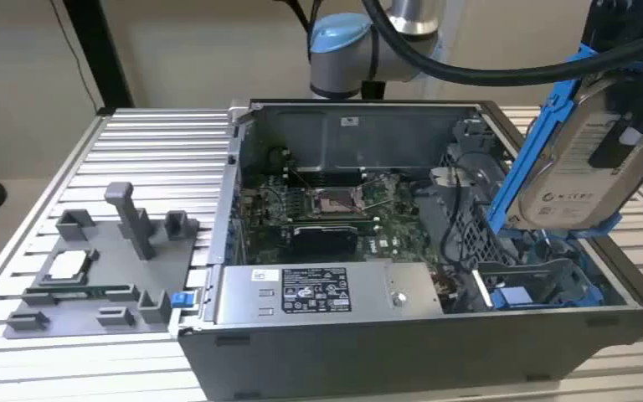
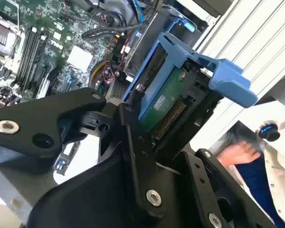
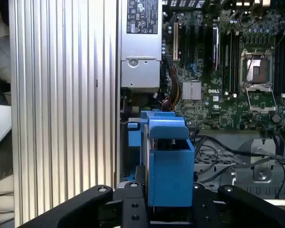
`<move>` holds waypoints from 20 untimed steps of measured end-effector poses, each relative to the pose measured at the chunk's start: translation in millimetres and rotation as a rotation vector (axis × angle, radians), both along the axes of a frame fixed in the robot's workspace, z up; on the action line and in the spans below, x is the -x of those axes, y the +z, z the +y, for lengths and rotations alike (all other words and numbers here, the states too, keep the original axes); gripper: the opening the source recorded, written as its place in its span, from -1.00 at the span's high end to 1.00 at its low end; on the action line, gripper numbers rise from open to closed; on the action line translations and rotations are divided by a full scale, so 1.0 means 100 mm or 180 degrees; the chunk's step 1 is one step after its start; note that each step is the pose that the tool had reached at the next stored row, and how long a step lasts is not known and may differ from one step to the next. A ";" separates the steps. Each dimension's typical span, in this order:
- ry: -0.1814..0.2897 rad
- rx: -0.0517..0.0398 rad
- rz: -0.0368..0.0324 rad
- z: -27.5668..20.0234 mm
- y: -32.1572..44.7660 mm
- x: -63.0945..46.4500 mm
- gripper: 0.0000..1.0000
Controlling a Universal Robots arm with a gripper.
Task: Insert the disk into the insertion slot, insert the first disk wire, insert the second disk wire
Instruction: 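Insert the disk into the insertion slot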
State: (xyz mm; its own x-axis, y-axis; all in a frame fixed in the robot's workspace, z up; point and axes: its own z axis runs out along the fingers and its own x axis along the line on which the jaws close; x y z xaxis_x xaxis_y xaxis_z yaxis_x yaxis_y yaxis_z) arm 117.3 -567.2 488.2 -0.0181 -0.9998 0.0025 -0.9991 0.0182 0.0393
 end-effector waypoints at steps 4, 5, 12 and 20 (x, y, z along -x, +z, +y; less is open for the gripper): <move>0.0000 -0.0001 0.0000 0.000 0.001 0.00 1.00; 0.0000 -0.0001 0.0000 0.000 0.001 0.00 1.00; 0.0000 0.0000 0.0000 -0.010 0.000 0.00 1.00; 0.0000 -0.0007 0.0000 -0.095 -0.055 0.00 1.00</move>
